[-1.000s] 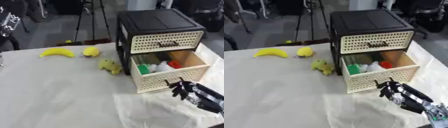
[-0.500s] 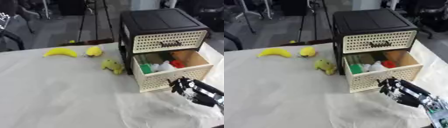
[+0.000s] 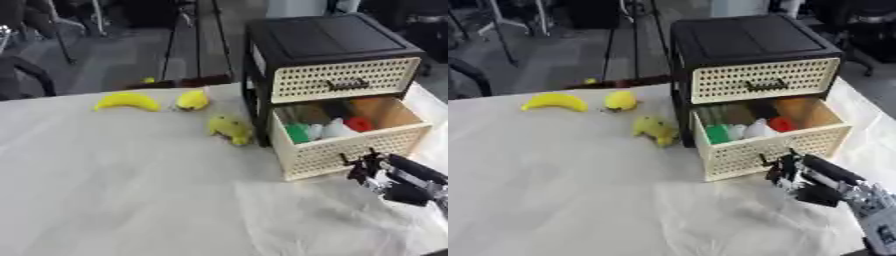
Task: Pick up objects from table and place into drawer.
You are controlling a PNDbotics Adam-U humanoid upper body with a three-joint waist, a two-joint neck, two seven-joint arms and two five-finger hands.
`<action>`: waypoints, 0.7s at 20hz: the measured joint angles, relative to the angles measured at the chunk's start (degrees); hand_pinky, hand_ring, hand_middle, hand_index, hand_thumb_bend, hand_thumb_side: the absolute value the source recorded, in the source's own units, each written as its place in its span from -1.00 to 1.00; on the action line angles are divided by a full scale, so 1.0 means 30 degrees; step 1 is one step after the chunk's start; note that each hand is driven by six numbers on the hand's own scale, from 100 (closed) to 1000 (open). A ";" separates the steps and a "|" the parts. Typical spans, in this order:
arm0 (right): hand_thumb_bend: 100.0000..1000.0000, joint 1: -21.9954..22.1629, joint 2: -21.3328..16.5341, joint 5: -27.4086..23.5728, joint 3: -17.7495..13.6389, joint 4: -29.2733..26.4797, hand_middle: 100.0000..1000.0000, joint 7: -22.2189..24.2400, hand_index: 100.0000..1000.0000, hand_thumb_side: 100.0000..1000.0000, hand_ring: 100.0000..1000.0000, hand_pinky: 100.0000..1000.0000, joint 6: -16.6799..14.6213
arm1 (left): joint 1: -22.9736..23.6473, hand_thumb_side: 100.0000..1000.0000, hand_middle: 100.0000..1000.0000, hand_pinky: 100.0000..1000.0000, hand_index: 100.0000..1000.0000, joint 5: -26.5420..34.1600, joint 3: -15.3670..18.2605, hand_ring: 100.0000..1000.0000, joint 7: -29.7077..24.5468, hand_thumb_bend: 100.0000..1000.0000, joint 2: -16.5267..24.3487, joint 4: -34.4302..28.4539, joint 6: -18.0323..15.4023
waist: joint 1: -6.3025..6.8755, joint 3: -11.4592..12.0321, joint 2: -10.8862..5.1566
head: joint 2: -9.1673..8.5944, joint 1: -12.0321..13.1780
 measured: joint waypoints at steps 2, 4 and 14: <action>-1.00 -0.0083 -0.0003 0.0477 -0.0051 0.0493 0.53 -0.0358 0.34 1.00 0.50 -0.01 -0.0010 | 0.0020 0.45 0.00 0.17 0.30 0.0000 0.0012 -0.18 0.0019 -0.15 -0.0012 -0.0019 0.0011 | 0.0038 0.0070 0.0010 | 0.0001 -0.0031; -1.00 -0.0358 -0.0003 0.0907 -0.0132 0.0916 0.53 -0.0721 0.34 1.00 0.50 -0.01 -0.0021 | 0.0037 0.45 0.00 0.17 0.30 0.0000 0.0015 -0.18 0.0042 -0.15 -0.0084 -0.0051 0.0030 | 0.0027 0.0109 0.0010 | 0.0001 -0.0043; -1.00 -0.1507 0.0032 0.2412 -0.0455 0.2352 0.54 -0.2093 0.35 1.00 0.51 0.00 -0.0016 | 0.0100 0.45 0.00 0.17 0.30 0.0000 0.0017 -0.18 0.0066 -0.15 -0.0176 -0.0055 0.0053 | 0.0148 0.0581 0.0026 | 0.0000 -0.0084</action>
